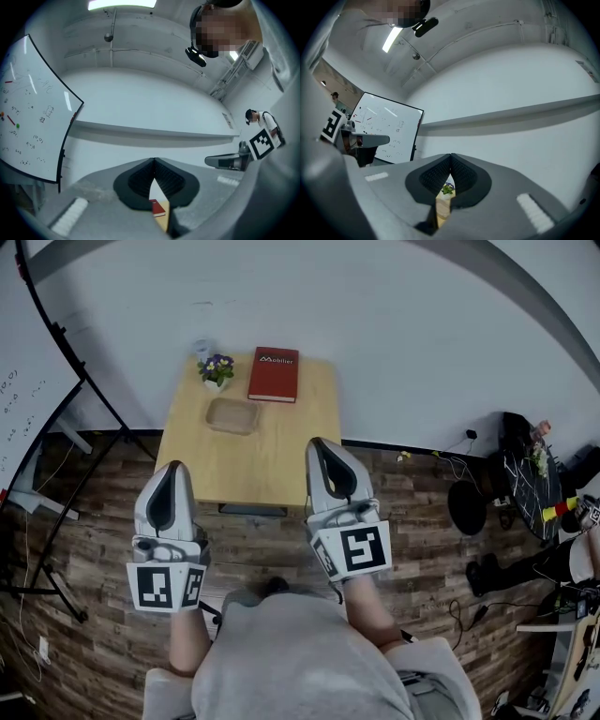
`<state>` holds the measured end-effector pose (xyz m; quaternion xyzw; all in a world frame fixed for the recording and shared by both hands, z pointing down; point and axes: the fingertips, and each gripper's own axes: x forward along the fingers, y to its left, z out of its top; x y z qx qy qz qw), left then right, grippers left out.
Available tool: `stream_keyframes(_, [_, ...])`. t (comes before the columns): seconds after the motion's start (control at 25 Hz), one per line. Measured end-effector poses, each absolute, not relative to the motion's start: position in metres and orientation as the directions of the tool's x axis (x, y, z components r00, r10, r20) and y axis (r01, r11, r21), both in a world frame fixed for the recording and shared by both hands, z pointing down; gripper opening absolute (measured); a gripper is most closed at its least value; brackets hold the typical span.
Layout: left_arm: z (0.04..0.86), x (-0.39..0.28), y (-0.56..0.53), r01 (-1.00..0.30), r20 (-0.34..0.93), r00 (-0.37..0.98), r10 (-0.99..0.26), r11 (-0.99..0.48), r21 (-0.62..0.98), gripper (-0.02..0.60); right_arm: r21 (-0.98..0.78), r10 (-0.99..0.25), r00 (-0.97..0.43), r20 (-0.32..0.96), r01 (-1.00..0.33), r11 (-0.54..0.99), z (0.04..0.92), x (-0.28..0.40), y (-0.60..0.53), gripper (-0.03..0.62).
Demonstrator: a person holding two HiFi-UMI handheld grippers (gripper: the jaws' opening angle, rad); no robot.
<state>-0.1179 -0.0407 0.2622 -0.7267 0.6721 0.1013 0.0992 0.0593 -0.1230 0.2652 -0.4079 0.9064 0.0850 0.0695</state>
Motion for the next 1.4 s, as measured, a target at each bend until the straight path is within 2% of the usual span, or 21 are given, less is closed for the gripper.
stream_keyframes(0.6, [0.266, -0.132, -0.087, -0.995, -0.251, 0.099, -0.963, -0.09, -0.048, 0.003, 0.063, -0.727, -0.664, -0.177, -0.744, 0.665, 0.276, 0.034, -0.171, 0.0])
stream_keyframes(1.4, [0.274, -0.218, -0.199, -0.99, -0.233, 0.141, -0.962, -0.139, -0.026, 0.003, 0.05, -0.773, -0.621, -0.131, -0.783, 0.62, 0.287, -0.045, -0.278, 0.0])
